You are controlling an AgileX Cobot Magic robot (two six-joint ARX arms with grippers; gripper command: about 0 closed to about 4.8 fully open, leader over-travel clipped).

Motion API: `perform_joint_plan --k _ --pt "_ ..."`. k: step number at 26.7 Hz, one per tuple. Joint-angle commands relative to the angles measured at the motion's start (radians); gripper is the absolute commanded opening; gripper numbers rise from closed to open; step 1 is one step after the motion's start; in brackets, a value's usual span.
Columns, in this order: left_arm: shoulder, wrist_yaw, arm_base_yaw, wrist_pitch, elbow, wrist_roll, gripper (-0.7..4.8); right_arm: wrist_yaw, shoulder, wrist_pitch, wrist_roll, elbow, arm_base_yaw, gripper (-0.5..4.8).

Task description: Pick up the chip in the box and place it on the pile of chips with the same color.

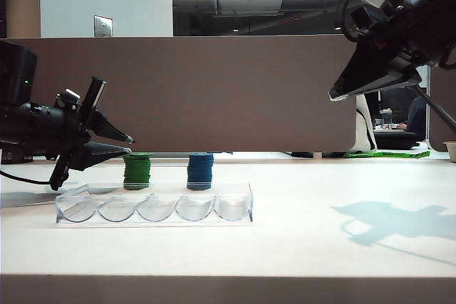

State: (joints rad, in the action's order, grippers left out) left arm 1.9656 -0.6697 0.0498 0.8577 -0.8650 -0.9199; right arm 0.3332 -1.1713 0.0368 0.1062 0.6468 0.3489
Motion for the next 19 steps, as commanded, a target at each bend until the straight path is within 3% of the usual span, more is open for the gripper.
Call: perform_joint_plan --k 1,9,16,17,19 --pt "-0.003 -0.004 0.000 0.020 -0.003 0.004 0.89 0.000 0.003 0.011 0.003 0.003 0.000 -0.05" --pt "-0.004 -0.014 -0.020 0.027 -0.003 -0.004 0.89 0.000 0.003 0.004 0.003 0.003 0.000 -0.05" --pt "-0.004 -0.090 -0.070 0.224 -0.003 -0.122 0.88 -0.002 0.003 0.004 0.016 0.003 0.000 -0.05" --pt "-0.004 -0.101 -0.079 0.263 -0.003 -0.129 0.82 -0.006 0.003 0.008 0.034 0.003 0.000 -0.05" --pt "-0.004 -0.131 -0.095 0.356 -0.003 -0.127 -0.09 -0.092 0.004 0.039 0.052 0.003 0.000 -0.05"
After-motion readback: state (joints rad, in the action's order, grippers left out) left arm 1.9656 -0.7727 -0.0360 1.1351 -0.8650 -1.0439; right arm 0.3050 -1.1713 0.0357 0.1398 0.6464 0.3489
